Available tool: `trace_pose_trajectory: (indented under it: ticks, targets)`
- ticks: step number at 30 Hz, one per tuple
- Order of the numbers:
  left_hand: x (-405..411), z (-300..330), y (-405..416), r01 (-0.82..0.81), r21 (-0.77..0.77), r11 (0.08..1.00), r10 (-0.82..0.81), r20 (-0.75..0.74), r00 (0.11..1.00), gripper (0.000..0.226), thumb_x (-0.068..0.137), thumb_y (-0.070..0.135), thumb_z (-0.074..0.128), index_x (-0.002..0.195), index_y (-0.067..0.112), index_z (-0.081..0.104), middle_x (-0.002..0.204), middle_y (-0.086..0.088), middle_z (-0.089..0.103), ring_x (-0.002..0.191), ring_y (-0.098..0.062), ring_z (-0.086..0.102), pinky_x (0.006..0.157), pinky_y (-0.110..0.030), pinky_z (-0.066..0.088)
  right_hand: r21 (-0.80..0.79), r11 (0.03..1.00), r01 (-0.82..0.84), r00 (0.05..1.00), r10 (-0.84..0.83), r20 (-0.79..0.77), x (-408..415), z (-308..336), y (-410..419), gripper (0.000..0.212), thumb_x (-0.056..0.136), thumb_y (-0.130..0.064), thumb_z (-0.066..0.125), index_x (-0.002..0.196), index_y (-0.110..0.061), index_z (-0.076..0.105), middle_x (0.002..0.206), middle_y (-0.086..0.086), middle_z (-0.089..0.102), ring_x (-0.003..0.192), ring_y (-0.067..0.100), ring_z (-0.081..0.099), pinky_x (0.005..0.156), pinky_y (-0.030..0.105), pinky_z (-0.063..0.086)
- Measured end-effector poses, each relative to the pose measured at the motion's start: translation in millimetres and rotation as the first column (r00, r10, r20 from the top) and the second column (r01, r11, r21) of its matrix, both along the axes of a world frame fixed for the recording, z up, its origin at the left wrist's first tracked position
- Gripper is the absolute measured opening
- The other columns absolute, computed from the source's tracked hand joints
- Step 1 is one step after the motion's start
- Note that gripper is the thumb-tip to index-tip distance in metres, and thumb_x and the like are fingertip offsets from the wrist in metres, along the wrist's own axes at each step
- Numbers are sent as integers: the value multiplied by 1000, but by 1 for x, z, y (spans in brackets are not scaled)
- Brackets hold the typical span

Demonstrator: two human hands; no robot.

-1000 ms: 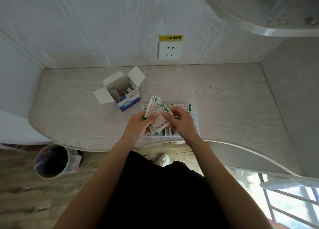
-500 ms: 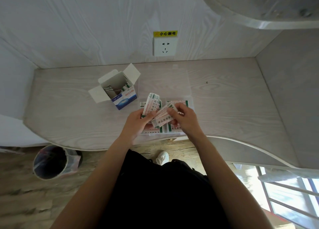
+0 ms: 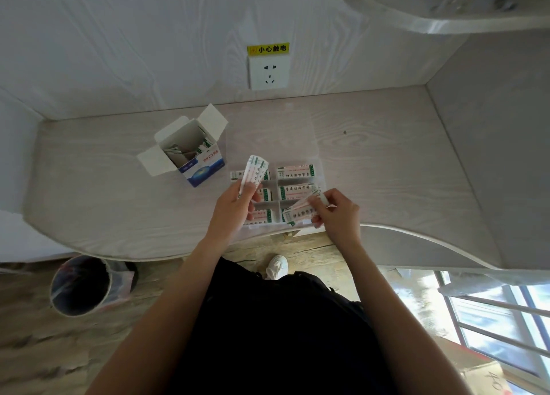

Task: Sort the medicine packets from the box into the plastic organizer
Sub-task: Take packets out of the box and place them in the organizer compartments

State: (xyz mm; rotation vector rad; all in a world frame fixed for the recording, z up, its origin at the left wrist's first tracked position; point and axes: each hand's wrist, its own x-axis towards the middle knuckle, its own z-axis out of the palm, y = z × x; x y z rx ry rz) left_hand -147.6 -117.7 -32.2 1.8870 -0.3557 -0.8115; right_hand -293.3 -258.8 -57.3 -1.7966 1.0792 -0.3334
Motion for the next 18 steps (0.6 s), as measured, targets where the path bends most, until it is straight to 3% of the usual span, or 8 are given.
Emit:
trace_pose_trajectory:
  ticks: [4, 6, 12, 16, 18]
  targets:
    - [-3, 0, 0, -1, -28, 1000, 1, -5, 1000, 33, 99, 24, 39, 123, 7, 54, 79, 2, 60, 60, -6, 53, 54, -20, 48, -338, 919, -202, 945, 92, -315, 3, 3, -1, 33, 88, -40, 61, 73, -12, 53, 66, 0, 61, 53, 15, 56, 51, 24, 43]
    - [-4, -1, 2, -13, -37, 999, 12, -20, 1000, 34, 99, 24, 39, 123, 4, 53, 79, 3, 60, 60, -6, 54, 53, -17, 48, -392, 883, -257, 900, 71, -430, 4, 3, -5, 41, 89, -50, 53, 70, -14, 48, 62, 2, 57, 53, 19, 53, 55, 24, 41]
    - [-7, 0, 5, 8, -52, 999, -8, 3, 1000, 35, 99, 25, 40, 123, 4, 53, 83, 3, 63, 67, -7, 58, 60, -22, 51, -464, 817, -343, 820, 19, -572, 9, 3, -4, 46, 94, -55, 36, 73, -17, 49, 61, 0, 53, 53, 18, 51, 53, 23, 37]
    - [-15, 2, -3, 146, 6, 989, -145, 160, 976, 31, 100, 24, 39, 124, 12, 52, 89, 3, 65, 73, -12, 62, 66, -33, 54, -539, 752, -380, 816, -1, -577, 9, 4, 0, 43, 96, -52, 35, 72, -19, 46, 60, -3, 48, 52, 16, 46, 48, 21, 27]
    - [-18, -1, -6, 239, 75, 968, -250, 263, 932, 31, 100, 26, 39, 119, 9, 57, 91, -1, 67, 67, -15, 62, 56, -28, 54, -573, 708, -413, 812, 2, -584, 9, 1, 2, 44, 96, -51, 36, 71, -17, 50, 60, -2, 51, 50, 15, 46, 49, 21, 30]
